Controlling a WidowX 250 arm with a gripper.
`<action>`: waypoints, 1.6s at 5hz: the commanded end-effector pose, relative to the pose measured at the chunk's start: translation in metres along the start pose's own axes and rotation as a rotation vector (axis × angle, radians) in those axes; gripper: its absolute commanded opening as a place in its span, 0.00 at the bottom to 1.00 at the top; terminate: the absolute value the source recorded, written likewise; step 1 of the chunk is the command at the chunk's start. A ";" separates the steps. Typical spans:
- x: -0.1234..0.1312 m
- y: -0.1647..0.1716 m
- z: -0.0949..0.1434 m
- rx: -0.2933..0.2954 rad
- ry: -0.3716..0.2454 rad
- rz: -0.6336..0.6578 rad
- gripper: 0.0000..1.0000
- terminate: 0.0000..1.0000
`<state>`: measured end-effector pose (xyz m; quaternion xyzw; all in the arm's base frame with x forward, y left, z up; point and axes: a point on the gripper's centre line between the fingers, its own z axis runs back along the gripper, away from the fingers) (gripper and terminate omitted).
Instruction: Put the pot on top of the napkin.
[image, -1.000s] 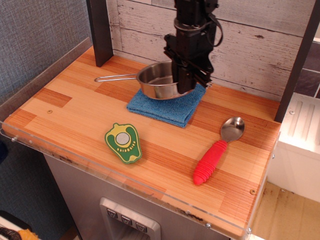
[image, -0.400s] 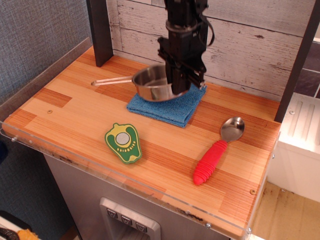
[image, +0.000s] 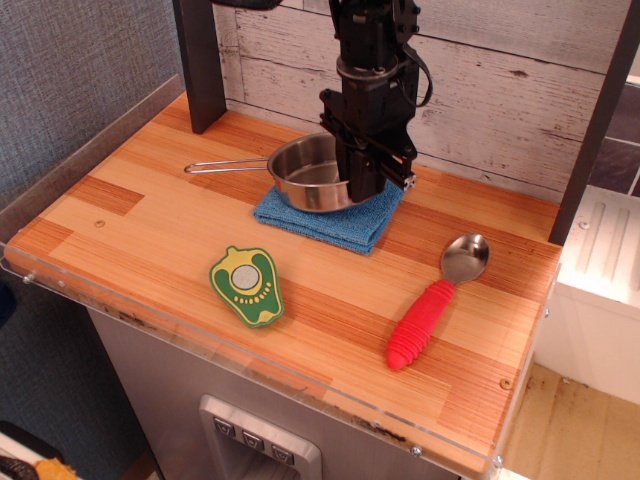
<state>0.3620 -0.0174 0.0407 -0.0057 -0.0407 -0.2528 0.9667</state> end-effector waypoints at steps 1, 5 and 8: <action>-0.006 -0.005 0.033 0.016 -0.076 0.014 1.00 0.00; -0.102 0.011 0.091 0.060 -0.139 0.372 1.00 0.00; -0.109 0.013 0.083 0.033 -0.128 0.403 1.00 1.00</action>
